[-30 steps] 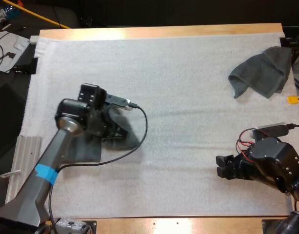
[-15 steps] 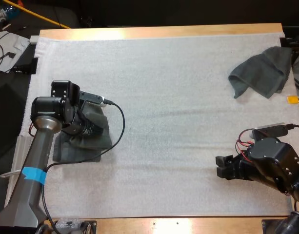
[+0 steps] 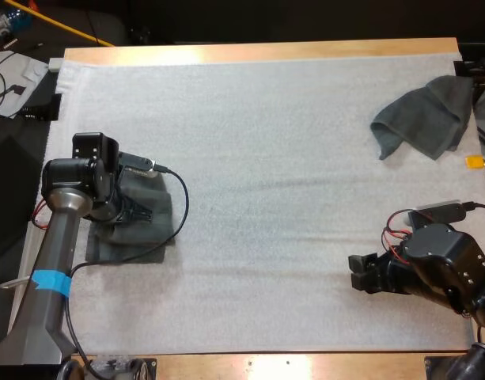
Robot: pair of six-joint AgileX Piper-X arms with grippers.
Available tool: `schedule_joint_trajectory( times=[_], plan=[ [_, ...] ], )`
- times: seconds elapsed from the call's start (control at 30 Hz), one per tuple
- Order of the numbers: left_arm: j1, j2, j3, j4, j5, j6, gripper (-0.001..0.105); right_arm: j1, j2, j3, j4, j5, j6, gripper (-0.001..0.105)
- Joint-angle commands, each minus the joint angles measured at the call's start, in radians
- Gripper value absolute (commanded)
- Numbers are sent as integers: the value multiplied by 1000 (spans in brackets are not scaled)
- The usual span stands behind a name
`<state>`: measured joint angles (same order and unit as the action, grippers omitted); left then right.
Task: Pick towel from pile, fold and stack
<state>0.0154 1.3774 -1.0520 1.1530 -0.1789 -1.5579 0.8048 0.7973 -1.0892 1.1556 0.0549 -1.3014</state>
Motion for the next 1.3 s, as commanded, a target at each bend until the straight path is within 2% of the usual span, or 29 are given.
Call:
schedule_joint_trajectory(
  times=[0.0,0.03,0.1,0.17,0.23,0.3,0.43,0.63,0.8,1.0,1.1,1.27],
  plan=[
    [4,1,2,1,-60,-4,49,0,2,-5,2,-14,8,67],
    [2,2,1,-2,-81,-7,57,0,1,-4,2,-19,9,67],
    [1,3,0,1,-136,-11,64,-1,-1,-4,1,-28,11,67],
    [-2,3,-6,3,-179,-22,64,-2,1,-4,3,-31,14,67],
    [5,-6,-4,-4,-151,-13,70,1,-6,-4,4,-24,6,67],
    [5,-8,-4,-7,-169,-26,62,3,-4,-5,0,-24,7,67],
    [3,-7,-6,-3,-105,-45,61,1,-2,-5,1,-28,7,67],
    [7,-1,13,-13,76,-56,61,1,0,-5,5,-35,6,67],
    [38,29,55,-56,120,-71,60,0,-3,-6,5,-46,7,67],
    [82,115,76,-111,232,-92,60,0,-4,-5,11,-68,9,67],
    [69,125,75,-86,183,-85,61,1,-1,-2,-2,-62,7,67],
    [72,205,78,-87,201,-95,61,3,-1,-3,-9,-70,13,67]
  ],
)
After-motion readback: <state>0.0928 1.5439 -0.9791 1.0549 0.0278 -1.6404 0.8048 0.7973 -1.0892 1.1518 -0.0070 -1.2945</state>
